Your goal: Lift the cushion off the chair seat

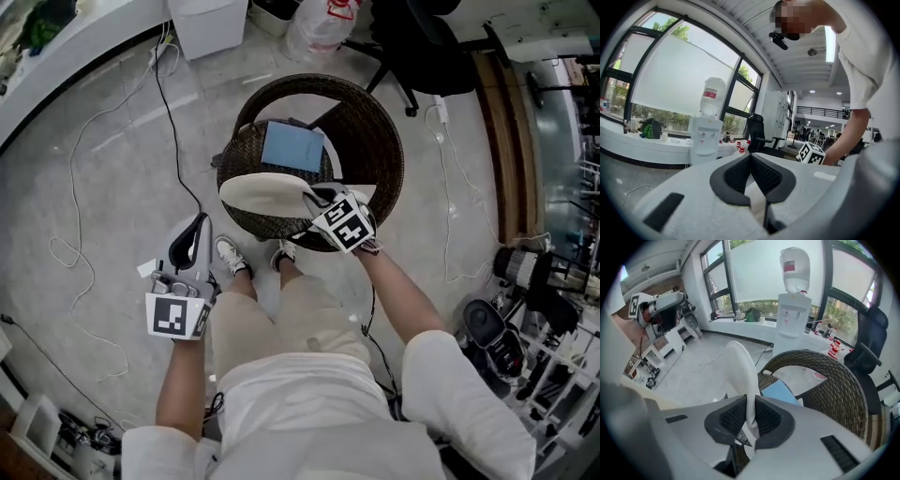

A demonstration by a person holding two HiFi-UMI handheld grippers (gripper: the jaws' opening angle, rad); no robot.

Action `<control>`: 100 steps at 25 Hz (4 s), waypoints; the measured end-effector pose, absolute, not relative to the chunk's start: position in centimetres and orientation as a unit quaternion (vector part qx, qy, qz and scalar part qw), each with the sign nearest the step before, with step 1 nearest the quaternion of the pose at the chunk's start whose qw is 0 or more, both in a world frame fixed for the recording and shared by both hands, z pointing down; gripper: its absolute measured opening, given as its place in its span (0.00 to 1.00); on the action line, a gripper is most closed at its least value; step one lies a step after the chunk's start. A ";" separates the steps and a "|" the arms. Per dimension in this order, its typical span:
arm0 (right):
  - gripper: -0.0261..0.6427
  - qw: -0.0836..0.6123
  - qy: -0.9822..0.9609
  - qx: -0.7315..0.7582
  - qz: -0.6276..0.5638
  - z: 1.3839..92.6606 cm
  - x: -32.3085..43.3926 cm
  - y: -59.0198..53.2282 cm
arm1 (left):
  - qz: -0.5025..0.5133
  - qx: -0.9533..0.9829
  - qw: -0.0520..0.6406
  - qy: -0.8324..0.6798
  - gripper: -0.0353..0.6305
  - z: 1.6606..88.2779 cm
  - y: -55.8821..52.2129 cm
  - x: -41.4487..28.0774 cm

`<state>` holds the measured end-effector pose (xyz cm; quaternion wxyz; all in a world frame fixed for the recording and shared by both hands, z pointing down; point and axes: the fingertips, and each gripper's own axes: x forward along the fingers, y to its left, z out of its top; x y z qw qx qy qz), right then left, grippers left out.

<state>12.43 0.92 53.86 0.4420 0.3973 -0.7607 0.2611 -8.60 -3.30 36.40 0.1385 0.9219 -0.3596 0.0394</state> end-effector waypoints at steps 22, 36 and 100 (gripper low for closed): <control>0.10 0.148 -0.752 0.589 0.255 29.8 21.0 -1.8 | 0.008 0.924 0.002 -0.382 0.08 19.2 -4.7 -8.0; 0.10 -0.005 -0.740 0.654 0.159 14.2 30.0 -3.5 | -0.022 0.898 -0.043 -0.438 0.08 13.1 -6.7 -9.3; 0.10 -0.055 -0.616 0.783 0.068 4.6 38.3 4.5 | -0.063 0.830 -0.046 -0.552 0.08 9.6 -5.0 -19.9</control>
